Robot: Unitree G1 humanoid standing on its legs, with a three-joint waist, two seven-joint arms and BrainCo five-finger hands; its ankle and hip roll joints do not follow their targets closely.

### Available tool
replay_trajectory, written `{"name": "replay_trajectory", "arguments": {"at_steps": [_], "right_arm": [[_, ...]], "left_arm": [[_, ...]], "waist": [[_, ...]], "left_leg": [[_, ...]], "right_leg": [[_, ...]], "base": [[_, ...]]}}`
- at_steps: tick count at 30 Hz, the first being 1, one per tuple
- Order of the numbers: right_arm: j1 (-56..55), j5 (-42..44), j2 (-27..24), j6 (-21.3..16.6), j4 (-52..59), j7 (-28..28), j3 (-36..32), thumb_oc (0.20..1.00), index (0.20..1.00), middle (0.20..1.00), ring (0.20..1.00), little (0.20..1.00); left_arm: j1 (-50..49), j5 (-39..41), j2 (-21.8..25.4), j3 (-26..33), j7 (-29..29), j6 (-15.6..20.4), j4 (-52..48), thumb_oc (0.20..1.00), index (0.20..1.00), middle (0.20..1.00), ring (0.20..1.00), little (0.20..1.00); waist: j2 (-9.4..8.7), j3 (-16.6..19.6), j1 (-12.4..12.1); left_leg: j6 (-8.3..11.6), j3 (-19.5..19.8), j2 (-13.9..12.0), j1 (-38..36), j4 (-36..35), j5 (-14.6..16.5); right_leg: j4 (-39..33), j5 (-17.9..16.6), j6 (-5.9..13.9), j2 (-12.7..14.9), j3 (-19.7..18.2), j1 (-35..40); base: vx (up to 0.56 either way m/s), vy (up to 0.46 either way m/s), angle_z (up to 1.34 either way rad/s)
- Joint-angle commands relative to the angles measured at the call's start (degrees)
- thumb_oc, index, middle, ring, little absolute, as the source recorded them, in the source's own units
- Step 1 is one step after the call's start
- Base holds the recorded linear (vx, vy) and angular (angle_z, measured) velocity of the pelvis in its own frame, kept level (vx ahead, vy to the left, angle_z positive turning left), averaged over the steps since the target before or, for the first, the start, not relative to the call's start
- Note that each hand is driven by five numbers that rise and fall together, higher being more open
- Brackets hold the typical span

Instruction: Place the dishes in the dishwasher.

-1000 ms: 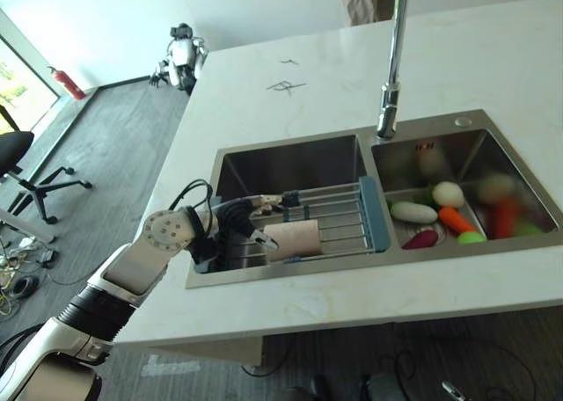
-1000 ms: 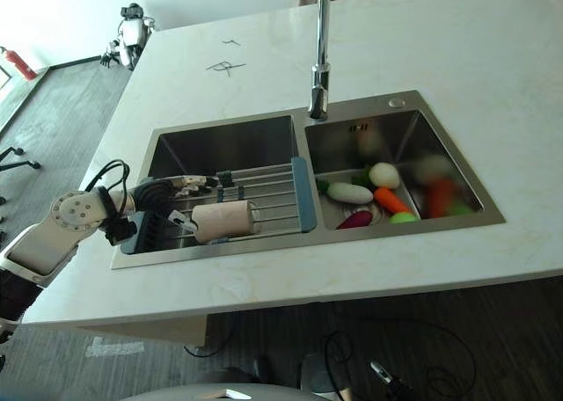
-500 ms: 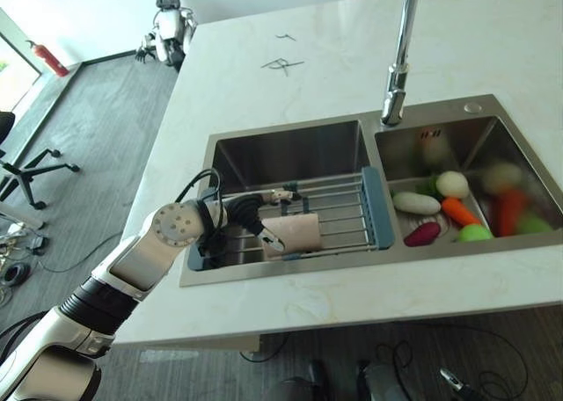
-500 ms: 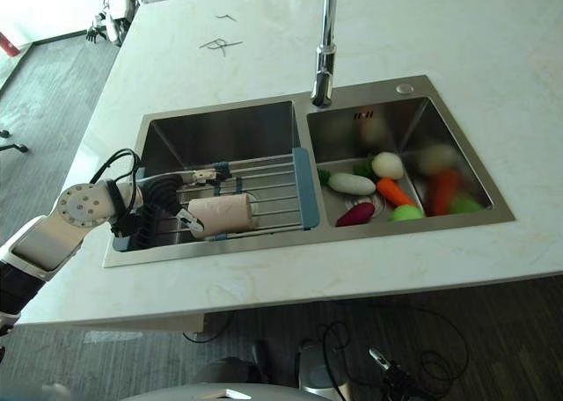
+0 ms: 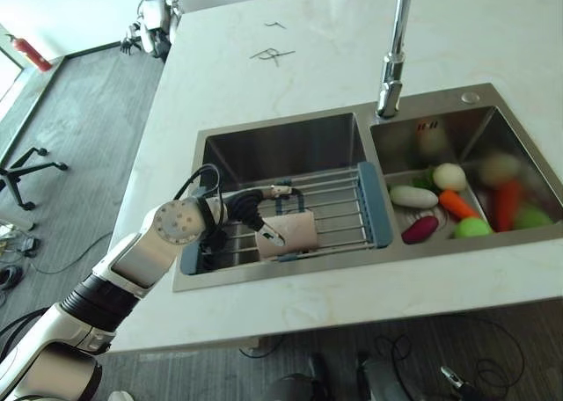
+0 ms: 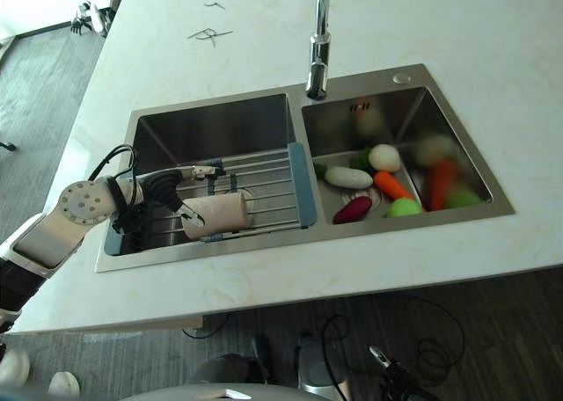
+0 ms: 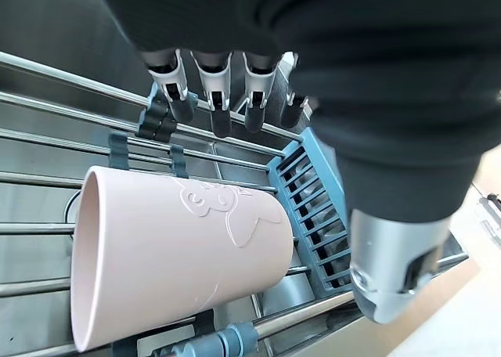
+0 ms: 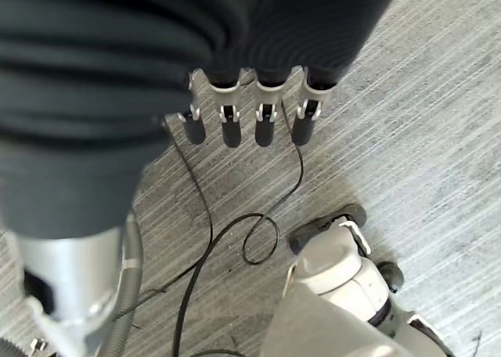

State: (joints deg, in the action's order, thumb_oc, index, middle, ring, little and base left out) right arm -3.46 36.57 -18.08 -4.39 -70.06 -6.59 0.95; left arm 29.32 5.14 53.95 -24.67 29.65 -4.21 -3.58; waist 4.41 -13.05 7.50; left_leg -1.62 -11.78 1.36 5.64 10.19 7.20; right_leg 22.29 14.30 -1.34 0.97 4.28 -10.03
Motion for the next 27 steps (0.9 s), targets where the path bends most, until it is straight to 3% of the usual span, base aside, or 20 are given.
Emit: {"name": "replay_trajectory", "arguments": {"at_steps": [1,6,11,14,20,27], "right_arm": [[-1.19,2.27,-0.87,-1.25,0.22,-0.06,0.46,1.000,1.000,1.000,1.000,1.000],[-0.95,2.58,-0.81,-1.81,0.23,-0.10,0.69,1.000,1.000,1.000,1.000,1.000],[-0.13,3.23,-1.95,-1.82,0.42,-0.51,0.31,1.000,1.000,1.000,1.000,1.000],[0.12,3.86,-1.91,-2.28,0.30,-0.56,0.33,1.000,1.000,1.000,1.000,1.000],[0.29,4.34,-2.35,-2.09,0.54,-0.29,0.34,1.000,1.000,1.000,1.000,1.000],[-0.30,4.53,-1.62,-2.77,1.08,-0.31,0.01,1.000,1.000,1.000,1.000,1.000]], "left_arm": [[4.18,-2.13,0.93,0.28,-0.88,1.96,-0.36,1.000,1.000,1.000,1.000,1.000],[4.62,-5.23,1.33,-0.97,0.57,1.30,-1.36,1.000,1.000,1.000,1.000,1.000],[6.49,-8.77,2.83,-4.14,5.79,-3.45,-1.57,1.000,1.000,1.000,1.000,1.000],[7.53,-11.29,3.65,-5.94,6.82,-3.79,-1.10,1.000,1.000,1.000,1.000,1.000],[8.88,-17.31,4.55,-7.58,4.64,-2.29,-0.76,1.000,1.000,1.000,1.000,1.000],[7.76,-20.02,4.96,-4.99,-2.25,-1.50,-0.41,1.000,1.000,1.000,1.000,1.000]], "waist": [[0.49,2.52,0.54],[0.87,2.15,0.77],[1.69,1.28,1.08],[2.04,1.43,1.14],[2.71,1.38,1.37],[3.02,0.78,1.20]], "left_leg": [[3.24,2.18,-3.66,2.41,7.00,5.58],[3.14,2.18,-3.41,2.78,7.00,5.58],[3.18,1.81,-3.23,3.19,7.00,5.35],[3.11,1.66,-3.09,2.93,7.00,5.45],[3.07,1.26,-2.87,2.55,7.00,5.46],[2.95,1.53,-2.46,2.89,7.00,5.54]], "right_leg": [[-5.10,-7.30,9.41,4.60,-3.27,-1.42],[-5.10,-7.38,9.43,4.60,-3.62,-1.97],[-5.10,-7.56,9.51,4.80,-3.72,-2.58],[-5.10,-7.53,9.67,4.90,-3.63,-2.41],[-5.10,-7.56,9.73,5.01,-3.95,-2.11],[-5.10,-7.54,9.85,5.37,-3.95,-2.36]], "base": [[0.01,-0.012,-0.07],[0.01,-0.005,-0.07],[-0.03,0.006,-0.08],[-0.01,0.001,-0.04],[0.00,0.000,0.00],[0.00,0.000,0.00]]}}
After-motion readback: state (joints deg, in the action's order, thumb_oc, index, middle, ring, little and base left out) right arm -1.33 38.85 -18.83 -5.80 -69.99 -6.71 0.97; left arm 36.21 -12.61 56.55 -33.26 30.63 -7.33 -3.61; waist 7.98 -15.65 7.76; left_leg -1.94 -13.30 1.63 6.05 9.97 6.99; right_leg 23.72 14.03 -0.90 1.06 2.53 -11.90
